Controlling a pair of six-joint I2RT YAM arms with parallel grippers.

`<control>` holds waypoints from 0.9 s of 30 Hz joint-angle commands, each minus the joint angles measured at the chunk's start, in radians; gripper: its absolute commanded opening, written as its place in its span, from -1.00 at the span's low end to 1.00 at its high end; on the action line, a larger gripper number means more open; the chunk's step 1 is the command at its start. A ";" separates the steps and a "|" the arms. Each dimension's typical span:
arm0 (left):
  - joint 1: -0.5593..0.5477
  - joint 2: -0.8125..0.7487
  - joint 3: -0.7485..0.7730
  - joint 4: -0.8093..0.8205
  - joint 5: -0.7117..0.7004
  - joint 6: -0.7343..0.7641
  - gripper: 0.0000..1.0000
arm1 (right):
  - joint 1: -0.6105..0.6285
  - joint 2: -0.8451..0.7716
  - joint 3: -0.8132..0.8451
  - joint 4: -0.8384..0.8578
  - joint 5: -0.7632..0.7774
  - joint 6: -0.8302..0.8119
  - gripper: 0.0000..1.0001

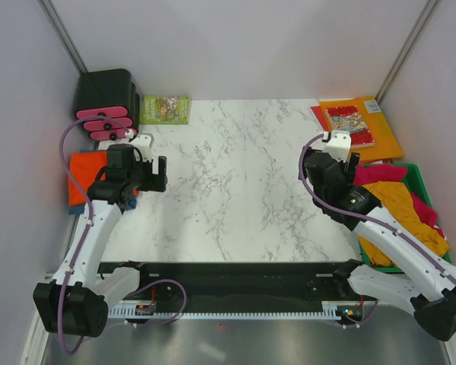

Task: Fold and stack the t-shirts
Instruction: Grab crumpled tshirt from bin with the right arm

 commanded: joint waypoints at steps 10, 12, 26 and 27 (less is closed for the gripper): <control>0.039 -0.085 -0.065 0.024 0.093 0.035 0.93 | -0.068 -0.034 -0.079 -0.126 0.091 0.072 0.96; 0.059 -0.077 -0.065 0.024 0.116 0.033 0.92 | -0.149 -0.017 -0.081 -0.126 0.071 0.102 0.96; 0.079 -0.020 -0.029 0.018 0.114 0.044 0.89 | -0.579 0.182 -0.068 -0.080 -0.222 0.255 0.46; 0.079 -0.014 -0.028 0.018 0.116 0.046 0.89 | -0.580 0.182 -0.071 -0.074 -0.218 0.254 0.43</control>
